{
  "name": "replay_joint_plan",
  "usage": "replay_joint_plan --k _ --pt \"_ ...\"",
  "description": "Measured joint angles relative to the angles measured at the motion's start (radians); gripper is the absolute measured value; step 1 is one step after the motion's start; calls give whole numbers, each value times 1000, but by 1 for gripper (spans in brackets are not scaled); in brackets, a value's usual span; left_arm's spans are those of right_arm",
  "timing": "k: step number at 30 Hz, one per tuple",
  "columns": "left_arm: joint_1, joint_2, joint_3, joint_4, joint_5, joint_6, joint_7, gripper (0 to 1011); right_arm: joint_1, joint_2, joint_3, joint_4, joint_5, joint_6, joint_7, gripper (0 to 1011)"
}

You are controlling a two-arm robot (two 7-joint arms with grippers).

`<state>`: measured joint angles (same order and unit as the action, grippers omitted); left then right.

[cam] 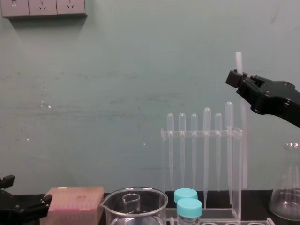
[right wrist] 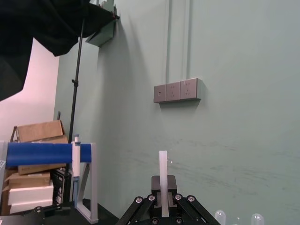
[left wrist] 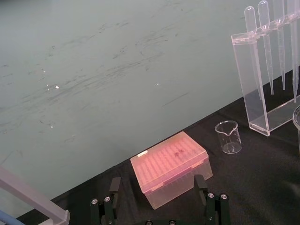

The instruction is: Pick up the stirring rod with one hand, then place it down.

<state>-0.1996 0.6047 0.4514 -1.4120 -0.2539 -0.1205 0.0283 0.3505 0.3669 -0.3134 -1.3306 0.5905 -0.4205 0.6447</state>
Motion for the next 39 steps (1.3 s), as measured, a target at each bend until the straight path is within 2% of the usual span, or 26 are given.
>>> replay_joint_plan --k 8,39 --pt "0 0 0 0 0 0 0 1000 -19 -9 14 23 -10 -1 13 69" --pt "0 0 0 0 0 0 0 1000 -16 -9 14 17 -5 -3 15 70"
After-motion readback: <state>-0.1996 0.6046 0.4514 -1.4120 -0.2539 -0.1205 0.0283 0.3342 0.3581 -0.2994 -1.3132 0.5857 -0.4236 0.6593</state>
